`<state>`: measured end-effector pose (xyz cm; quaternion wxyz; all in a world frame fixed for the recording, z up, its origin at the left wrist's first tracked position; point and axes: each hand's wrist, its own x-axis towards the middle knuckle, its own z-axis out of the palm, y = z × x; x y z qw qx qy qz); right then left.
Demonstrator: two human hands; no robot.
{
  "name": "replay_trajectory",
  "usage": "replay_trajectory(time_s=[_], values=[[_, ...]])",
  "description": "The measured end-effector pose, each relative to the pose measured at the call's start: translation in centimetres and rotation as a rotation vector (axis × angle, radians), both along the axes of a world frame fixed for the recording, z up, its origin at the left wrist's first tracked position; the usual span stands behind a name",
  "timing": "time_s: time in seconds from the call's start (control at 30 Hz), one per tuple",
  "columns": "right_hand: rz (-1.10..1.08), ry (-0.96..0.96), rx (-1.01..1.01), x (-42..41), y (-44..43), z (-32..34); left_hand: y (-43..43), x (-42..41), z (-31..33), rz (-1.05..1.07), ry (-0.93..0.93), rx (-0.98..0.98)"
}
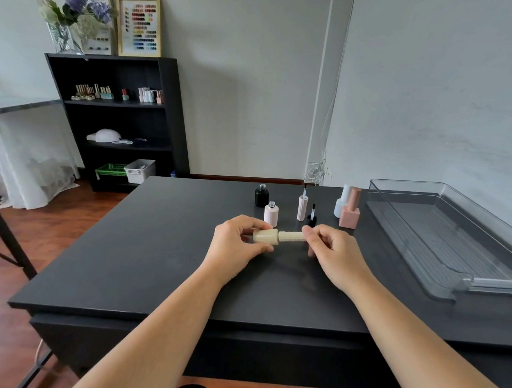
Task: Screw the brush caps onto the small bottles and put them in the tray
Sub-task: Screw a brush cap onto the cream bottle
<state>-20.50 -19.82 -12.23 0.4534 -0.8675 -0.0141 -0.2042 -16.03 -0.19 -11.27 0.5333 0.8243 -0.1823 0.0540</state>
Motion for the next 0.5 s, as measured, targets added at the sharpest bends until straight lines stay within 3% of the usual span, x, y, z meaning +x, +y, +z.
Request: replay_trajectory(time_s=[0.13,0.3,0.5], values=[[0.070,-0.057,-0.012,-0.16,0.02,-0.03,0.13,0.03,-0.07,0.006,-0.007,-0.002],[-0.004,-0.020,-0.075,0.03,0.02,0.09,0.10,0.13,-0.06,-0.007,-0.016,0.019],[0.075,-0.060,-0.022,-0.35,0.10,0.25,0.10,0.16,-0.11,0.012,-0.002,0.001]])
